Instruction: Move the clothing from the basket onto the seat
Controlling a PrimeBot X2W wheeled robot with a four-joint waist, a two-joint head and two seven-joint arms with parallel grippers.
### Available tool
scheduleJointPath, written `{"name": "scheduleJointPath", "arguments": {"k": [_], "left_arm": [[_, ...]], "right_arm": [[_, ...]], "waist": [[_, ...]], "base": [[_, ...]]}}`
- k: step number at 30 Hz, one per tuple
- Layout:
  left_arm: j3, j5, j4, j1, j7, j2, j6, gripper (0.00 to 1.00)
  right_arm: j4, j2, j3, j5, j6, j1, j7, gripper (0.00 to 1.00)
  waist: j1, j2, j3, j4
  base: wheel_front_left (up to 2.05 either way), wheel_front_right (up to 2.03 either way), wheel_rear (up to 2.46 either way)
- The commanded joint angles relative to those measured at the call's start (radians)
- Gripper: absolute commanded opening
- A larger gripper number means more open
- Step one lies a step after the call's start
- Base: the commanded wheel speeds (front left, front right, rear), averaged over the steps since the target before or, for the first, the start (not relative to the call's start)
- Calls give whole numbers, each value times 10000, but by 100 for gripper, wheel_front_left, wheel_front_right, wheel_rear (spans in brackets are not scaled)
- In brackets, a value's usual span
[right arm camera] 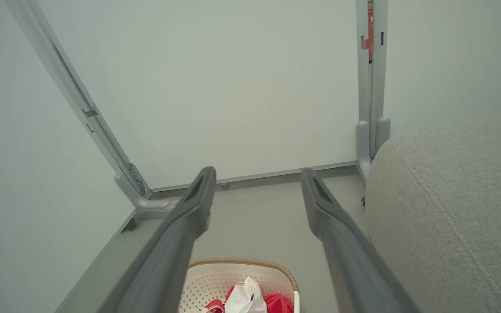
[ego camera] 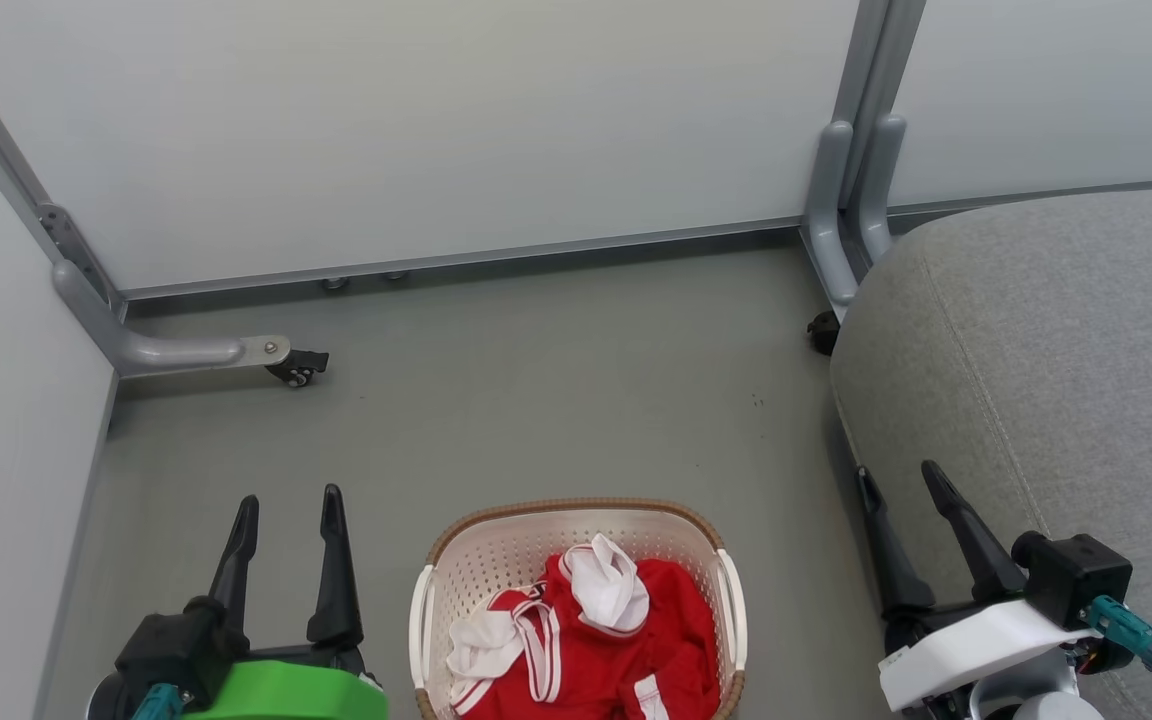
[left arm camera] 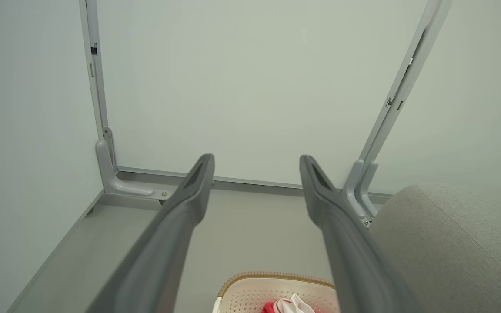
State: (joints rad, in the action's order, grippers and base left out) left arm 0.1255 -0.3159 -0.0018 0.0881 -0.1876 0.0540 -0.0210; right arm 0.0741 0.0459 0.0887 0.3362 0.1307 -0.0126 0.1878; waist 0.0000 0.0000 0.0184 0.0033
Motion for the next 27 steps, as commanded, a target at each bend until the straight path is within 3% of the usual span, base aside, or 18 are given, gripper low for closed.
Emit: {"name": "scheduleJointPath", "arguments": {"k": [1,27], "left_arm": [[24,234,-124,106,-113,76,-35,100],[255,2301,-447,524,-625,4,92,100]], "right_arm": [[-111,50,-70,-256,0,-119,101,100],[-318,65,-22,-2369,0,-420,622,100]], "waist": [[0,0,7,8],[0,0,-1,-22]], "base": [[0,0,0],[0,0,0]]}}
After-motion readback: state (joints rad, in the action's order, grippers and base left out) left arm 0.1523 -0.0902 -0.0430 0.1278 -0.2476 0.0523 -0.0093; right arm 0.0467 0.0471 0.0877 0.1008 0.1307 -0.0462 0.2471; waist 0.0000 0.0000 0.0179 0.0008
